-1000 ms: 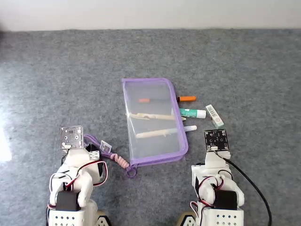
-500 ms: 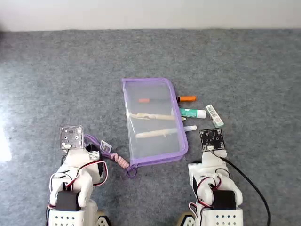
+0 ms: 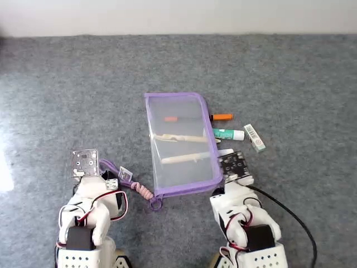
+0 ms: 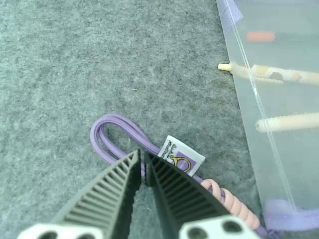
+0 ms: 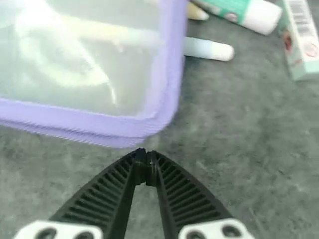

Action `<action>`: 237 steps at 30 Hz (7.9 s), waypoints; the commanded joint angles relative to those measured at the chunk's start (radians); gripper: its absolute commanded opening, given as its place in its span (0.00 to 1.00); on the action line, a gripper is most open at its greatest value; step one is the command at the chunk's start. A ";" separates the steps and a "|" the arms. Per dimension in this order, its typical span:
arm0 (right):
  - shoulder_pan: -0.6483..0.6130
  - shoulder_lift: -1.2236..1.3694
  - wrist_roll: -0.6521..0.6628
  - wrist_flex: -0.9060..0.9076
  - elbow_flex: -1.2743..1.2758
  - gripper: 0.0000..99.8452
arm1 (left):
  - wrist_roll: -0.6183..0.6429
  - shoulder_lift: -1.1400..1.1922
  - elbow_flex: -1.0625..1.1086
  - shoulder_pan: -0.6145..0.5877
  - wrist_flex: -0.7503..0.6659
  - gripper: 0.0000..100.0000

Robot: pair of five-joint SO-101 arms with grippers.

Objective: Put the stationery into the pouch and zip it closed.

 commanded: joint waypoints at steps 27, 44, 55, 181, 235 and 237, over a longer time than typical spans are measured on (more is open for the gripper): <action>-0.041 1.699 -0.144 -0.269 -1.056 0.01 | 0.008 -0.008 -0.007 -0.005 0.009 0.01; -0.130 1.718 -0.196 0.027 -1.396 0.01 | 0.008 -0.008 -0.007 -0.005 0.009 0.01; -0.421 1.669 -0.269 0.033 -1.398 0.01 | 0.008 -0.008 -0.007 -0.005 0.009 0.01; -0.507 1.538 -0.436 0.568 -1.700 0.01 | 0.008 -0.008 -0.007 -0.005 0.009 0.01; -0.515 1.182 0.166 0.398 -1.577 0.01 | 0.092 -0.009 -0.558 0.080 0.008 0.32; -0.515 1.161 0.166 0.398 -1.576 0.01 | 0.092 -0.009 -0.542 0.081 0.008 0.32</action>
